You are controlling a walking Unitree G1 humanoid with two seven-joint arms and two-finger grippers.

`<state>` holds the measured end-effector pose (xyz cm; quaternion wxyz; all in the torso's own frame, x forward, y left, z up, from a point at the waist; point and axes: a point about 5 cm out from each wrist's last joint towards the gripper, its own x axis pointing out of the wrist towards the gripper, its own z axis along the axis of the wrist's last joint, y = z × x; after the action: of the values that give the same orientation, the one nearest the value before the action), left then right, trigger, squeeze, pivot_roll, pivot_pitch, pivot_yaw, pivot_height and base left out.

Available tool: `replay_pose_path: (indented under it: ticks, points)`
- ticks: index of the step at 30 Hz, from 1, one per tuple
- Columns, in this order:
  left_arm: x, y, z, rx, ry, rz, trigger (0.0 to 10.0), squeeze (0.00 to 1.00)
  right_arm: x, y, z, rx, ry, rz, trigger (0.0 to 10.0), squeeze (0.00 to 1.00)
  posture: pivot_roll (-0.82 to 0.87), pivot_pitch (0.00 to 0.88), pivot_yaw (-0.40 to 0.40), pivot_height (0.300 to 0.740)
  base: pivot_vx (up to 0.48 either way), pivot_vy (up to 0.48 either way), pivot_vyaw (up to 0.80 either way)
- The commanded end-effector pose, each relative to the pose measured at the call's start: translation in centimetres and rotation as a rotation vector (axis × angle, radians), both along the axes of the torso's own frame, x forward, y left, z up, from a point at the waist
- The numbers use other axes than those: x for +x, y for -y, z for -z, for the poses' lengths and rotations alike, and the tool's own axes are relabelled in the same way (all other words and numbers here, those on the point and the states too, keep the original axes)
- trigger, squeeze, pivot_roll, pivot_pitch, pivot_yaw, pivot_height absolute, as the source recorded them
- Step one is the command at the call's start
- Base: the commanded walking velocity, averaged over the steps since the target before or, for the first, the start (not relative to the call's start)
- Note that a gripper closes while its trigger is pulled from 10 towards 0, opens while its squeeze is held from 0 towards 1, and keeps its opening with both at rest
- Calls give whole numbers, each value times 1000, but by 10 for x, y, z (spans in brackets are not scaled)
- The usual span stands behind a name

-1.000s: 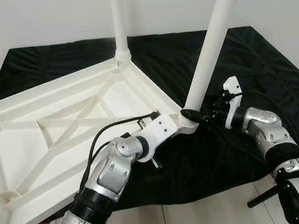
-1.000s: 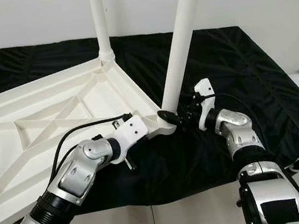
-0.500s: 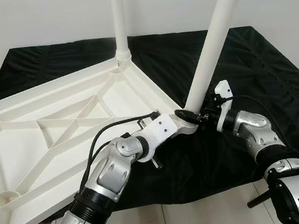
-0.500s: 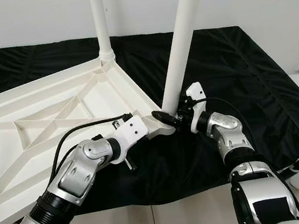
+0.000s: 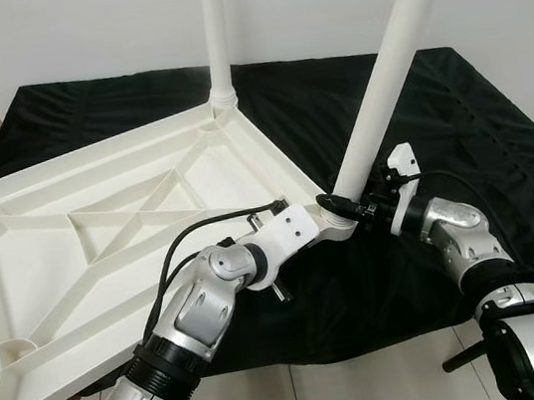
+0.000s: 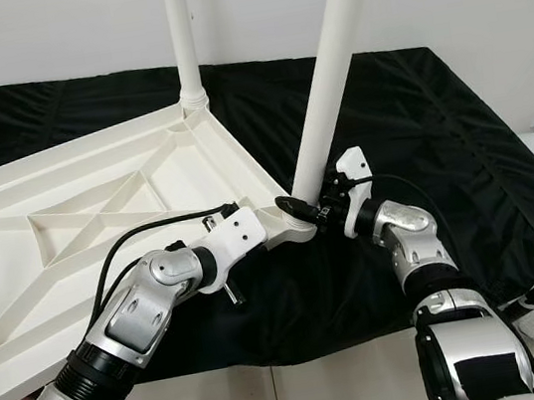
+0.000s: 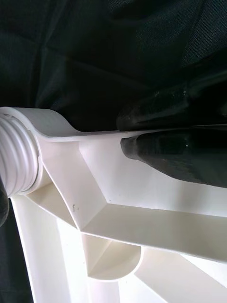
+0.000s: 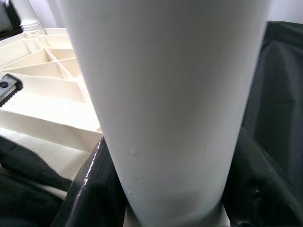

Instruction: Building children table

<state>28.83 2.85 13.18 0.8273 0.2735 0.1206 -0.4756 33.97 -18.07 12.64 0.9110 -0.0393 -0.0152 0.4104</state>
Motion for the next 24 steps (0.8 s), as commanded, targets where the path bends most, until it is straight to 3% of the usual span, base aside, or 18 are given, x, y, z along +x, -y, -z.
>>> replay_pose_path:
  ticks: [1,10,14,16,17,20,22,24]
  points:
    - [-4,9,-10,-33,46,39,10000,0,-2,-4,2,55,-7,52,10000,0,3,0,-68,740,0,0,0]
    - [-6,10,-8,-31,42,45,10000,0,-7,-36,2,85,47,214,10000,0,3,0,-70,740,0,0,0]
    - [-6,10,-8,-31,42,45,10000,0,-8,-39,1,96,55,224,10000,0,3,0,-70,740,0,0,0]
    - [-7,11,-8,-32,42,47,10000,0,-11,-48,1,117,62,244,10000,0,2,0,-73,740,0,0,0]
    - [-7,12,-8,-34,42,51,10000,0,-13,-63,5,160,56,328,10000,0,6,0,-75,740,0,0,0]
    - [-7,12,-8,-34,42,51,10000,0,-13,-63,5,160,56,328,10000,0,6,0,-75,740,0,0,0]
    - [-7,12,-8,-33,42,53,10000,0,-12,-70,7,191,48,463,10000,0,8,0,-75,740,0,0,0]
    - [-7,12,-8,-33,42,53,10000,0,-12,-70,7,191,48,463,10000,0,8,0,-75,740,0,0,0]
